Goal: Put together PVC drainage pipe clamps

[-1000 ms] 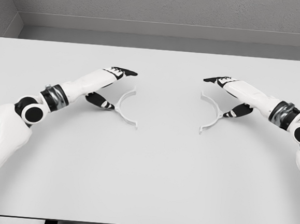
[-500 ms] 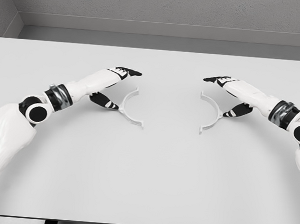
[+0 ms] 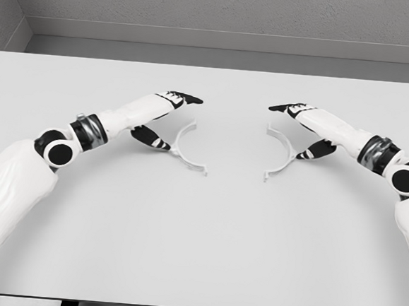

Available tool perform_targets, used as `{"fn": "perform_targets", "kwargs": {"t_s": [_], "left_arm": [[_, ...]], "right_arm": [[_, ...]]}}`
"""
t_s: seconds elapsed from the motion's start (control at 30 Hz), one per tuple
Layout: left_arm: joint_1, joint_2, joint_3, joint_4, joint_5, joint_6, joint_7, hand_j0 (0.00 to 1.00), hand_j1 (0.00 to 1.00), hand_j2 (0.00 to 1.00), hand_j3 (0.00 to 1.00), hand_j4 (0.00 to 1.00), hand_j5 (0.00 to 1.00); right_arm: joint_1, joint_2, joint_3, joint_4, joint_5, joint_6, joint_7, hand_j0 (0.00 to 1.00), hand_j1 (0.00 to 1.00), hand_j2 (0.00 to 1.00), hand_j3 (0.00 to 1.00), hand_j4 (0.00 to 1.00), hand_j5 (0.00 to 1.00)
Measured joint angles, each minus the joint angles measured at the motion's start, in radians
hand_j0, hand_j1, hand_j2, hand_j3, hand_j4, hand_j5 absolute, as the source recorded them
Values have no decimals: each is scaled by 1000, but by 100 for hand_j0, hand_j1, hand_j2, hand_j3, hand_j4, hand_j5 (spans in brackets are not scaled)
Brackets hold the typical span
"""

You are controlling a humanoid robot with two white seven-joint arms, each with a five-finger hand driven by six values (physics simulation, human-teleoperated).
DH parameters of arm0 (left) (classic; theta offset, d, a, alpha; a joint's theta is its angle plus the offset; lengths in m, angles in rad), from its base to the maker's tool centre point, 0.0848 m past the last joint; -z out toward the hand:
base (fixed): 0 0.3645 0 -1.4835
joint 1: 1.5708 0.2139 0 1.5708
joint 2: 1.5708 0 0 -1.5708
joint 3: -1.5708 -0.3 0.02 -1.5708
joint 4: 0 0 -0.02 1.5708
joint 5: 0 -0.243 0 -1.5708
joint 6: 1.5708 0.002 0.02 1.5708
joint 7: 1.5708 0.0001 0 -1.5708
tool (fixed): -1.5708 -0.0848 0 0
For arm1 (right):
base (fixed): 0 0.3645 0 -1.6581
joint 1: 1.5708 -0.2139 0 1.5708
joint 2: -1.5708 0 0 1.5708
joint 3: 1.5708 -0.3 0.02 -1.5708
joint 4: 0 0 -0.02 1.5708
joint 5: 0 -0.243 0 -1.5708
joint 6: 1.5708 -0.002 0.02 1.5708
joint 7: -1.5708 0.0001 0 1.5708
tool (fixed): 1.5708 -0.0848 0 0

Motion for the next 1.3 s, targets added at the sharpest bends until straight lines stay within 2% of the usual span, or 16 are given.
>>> {"fn": "perform_targets", "kwargs": {"t_s": [0.53,0.87,0.93,1.3], "left_arm": [[-5,-31,2,3,-28,0,-1,100,100,100,100,100,100],[-31,-22,10,24,-28,0,0,100,100,100,100,100,100],[-40,-21,11,37,-27,0,0,100,100,100,100,100,100],[-61,-30,12,107,-27,0,1,100,100,100,100,100,100]], "right_arm": [[-18,36,32,0,7,0,0,100,100,100,100,100,100],[-35,16,27,2,3,0,-2,100,100,100,100,100,100],[-58,14,27,23,3,0,-2,100,100,100,100,100,100],[-69,18,33,93,8,0,-1,100,100,100,100,100,100]]}}
